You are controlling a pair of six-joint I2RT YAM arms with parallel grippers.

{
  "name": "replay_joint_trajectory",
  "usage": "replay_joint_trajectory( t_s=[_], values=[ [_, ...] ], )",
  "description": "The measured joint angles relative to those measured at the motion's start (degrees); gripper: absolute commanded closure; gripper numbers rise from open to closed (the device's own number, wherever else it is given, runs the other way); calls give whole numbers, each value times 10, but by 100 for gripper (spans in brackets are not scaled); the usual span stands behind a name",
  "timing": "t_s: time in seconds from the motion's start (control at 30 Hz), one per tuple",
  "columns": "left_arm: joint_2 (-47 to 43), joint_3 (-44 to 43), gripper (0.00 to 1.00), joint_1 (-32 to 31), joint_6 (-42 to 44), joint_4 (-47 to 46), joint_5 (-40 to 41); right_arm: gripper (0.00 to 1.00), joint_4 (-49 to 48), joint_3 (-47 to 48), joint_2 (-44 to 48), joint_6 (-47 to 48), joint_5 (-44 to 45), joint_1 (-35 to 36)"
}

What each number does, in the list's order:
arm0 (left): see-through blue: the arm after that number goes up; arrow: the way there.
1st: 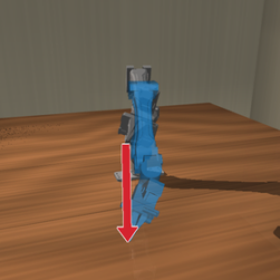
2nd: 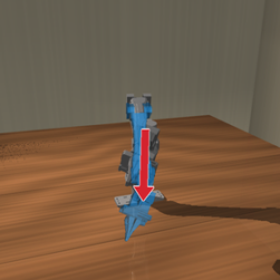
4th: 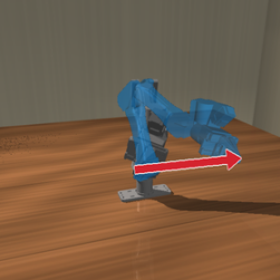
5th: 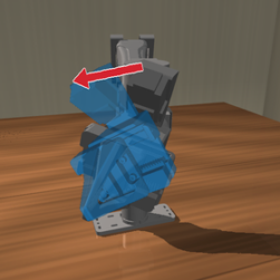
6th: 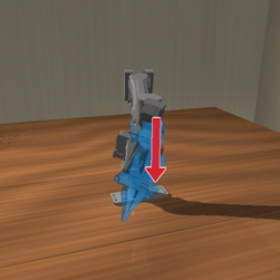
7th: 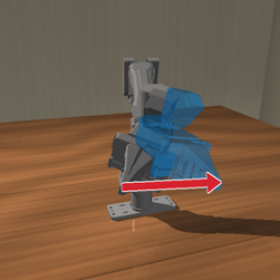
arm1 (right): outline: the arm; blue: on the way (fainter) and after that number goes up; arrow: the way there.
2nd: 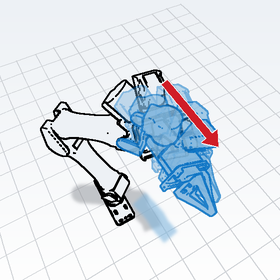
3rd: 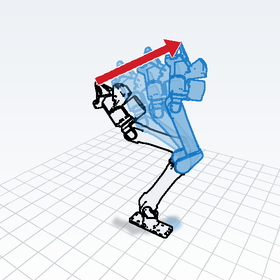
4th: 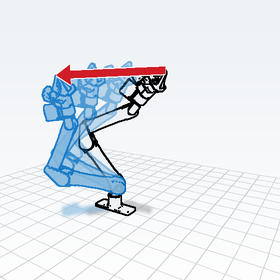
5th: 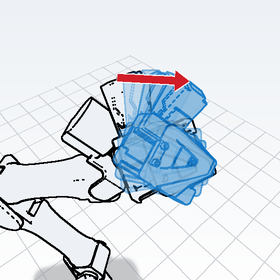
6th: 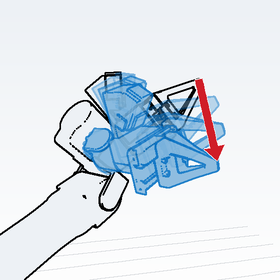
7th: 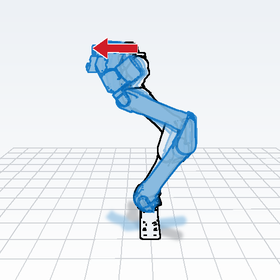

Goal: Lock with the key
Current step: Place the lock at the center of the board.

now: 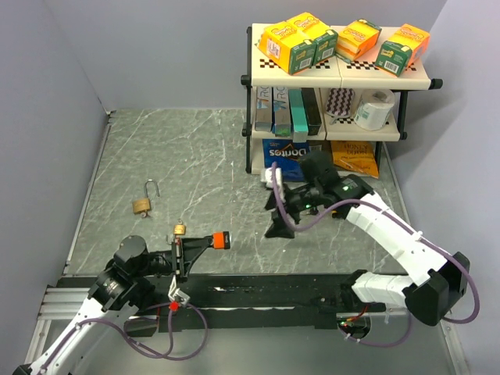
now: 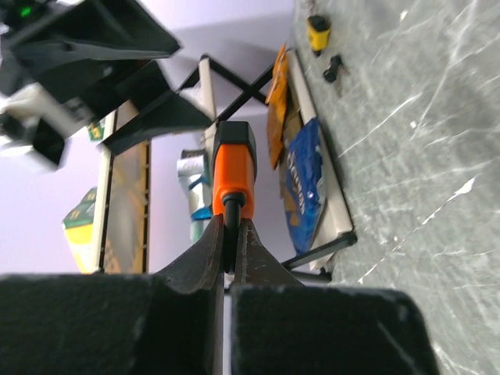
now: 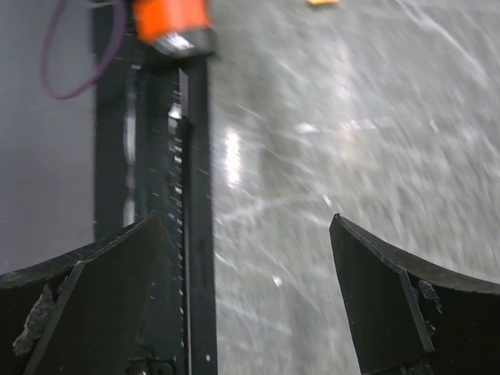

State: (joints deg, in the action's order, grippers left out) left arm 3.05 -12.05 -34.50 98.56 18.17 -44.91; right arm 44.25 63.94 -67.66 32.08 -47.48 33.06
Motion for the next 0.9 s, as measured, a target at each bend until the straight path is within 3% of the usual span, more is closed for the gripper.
replay_joint_trajectory(
  t_s=[0.2, 0.43, 0.67, 0.9],
  values=[
    [32, -28, 99, 0, 18, 29, -19, 1, -31, 38, -24, -21, 24, 119],
    [61, -31, 99, 0, 41, 38, -33, 1, -58, 81, -82, -29, 65, 209],
    [76, -34, 99, 0, 54, 41, -36, 4, -77, 116, -154, -37, 89, 259],
    [80, -47, 99, 0, 53, 51, -35, 18, -83, 122, -208, -44, 115, 265]
  ],
)
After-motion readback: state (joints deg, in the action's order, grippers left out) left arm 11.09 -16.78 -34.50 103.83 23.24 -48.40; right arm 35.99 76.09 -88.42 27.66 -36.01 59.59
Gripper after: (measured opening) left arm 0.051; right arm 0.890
